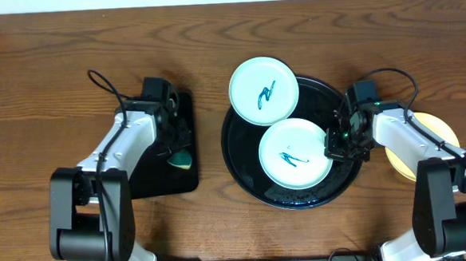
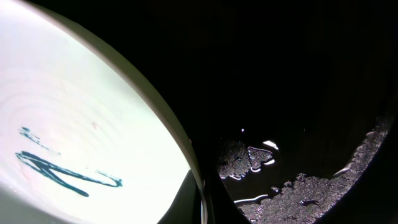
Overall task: Clean dirty plates on tray and stack at the side
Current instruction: 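Carry the sponge with the left gripper over the center mint plate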
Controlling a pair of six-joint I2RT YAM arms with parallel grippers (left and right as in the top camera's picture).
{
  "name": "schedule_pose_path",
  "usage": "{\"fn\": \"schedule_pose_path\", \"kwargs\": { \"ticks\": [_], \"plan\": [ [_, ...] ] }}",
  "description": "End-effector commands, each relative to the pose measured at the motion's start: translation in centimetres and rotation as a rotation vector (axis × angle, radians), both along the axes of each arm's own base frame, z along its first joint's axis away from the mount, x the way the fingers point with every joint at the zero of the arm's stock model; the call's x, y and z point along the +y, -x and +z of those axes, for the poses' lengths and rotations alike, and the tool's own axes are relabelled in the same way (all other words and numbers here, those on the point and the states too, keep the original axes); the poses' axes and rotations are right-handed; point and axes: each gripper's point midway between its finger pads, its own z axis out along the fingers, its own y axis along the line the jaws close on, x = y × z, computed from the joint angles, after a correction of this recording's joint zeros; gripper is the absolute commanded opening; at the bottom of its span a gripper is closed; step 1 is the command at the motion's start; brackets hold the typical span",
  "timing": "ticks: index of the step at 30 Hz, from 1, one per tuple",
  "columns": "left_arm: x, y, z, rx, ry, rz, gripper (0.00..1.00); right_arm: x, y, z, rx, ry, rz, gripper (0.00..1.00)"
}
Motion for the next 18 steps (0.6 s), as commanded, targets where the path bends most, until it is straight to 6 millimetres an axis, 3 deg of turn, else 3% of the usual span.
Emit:
{"fn": "schedule_pose_path", "kwargs": {
  "ticks": [1,8,13,18],
  "plan": [
    [-1.8,-0.6,1.3,-0.040,0.032,-0.031,0.08,0.0,0.1,-0.4,0.005,0.008,0.001,0.01],
    [-4.1,-0.1,1.3,-0.049,0.035,-0.105,0.08,0.0,0.1,-0.4,0.005,0.009,0.001,0.01],
    [-4.2,-0.4,1.6,-0.061,0.037,-0.105,0.08,-0.1,0.2,-0.4,0.008,0.009,0.001,0.01],
    [-4.3,-1.6,3.6,-0.130,0.038,-0.108,0.07,-0.1,0.1,-0.4,0.008,0.009,0.001,0.01]
  ]
}}
